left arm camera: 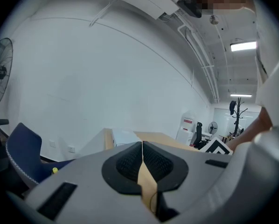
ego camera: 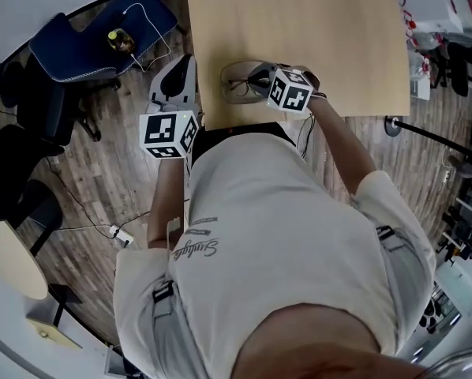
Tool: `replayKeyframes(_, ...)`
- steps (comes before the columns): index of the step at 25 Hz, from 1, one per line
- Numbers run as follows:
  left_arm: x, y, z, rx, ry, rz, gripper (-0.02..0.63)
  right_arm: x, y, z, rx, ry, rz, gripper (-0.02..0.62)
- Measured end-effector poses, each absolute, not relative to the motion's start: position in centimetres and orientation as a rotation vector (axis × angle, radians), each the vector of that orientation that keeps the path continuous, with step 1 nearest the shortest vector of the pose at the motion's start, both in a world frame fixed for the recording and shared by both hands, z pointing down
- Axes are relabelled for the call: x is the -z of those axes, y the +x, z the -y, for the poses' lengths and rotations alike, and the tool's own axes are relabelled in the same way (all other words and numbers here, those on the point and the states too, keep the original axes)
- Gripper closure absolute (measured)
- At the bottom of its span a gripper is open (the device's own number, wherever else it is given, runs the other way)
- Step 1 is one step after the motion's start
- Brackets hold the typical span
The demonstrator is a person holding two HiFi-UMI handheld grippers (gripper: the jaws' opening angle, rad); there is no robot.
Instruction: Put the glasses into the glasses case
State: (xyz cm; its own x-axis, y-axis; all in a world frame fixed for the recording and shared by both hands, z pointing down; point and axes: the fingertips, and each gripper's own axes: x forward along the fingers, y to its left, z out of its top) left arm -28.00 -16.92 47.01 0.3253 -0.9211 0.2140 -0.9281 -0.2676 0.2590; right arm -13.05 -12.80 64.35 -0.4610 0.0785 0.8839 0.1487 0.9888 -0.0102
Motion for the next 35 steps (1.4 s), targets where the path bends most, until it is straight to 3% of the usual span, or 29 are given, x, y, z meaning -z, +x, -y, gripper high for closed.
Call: replayKeyframes(35, -49.9, -29.1, 18.7, -0.031, 2.27, 1.473, 0.591, -72.0, -14.3, 11.5, 0.12, -0.378, 1.772, 0.583)
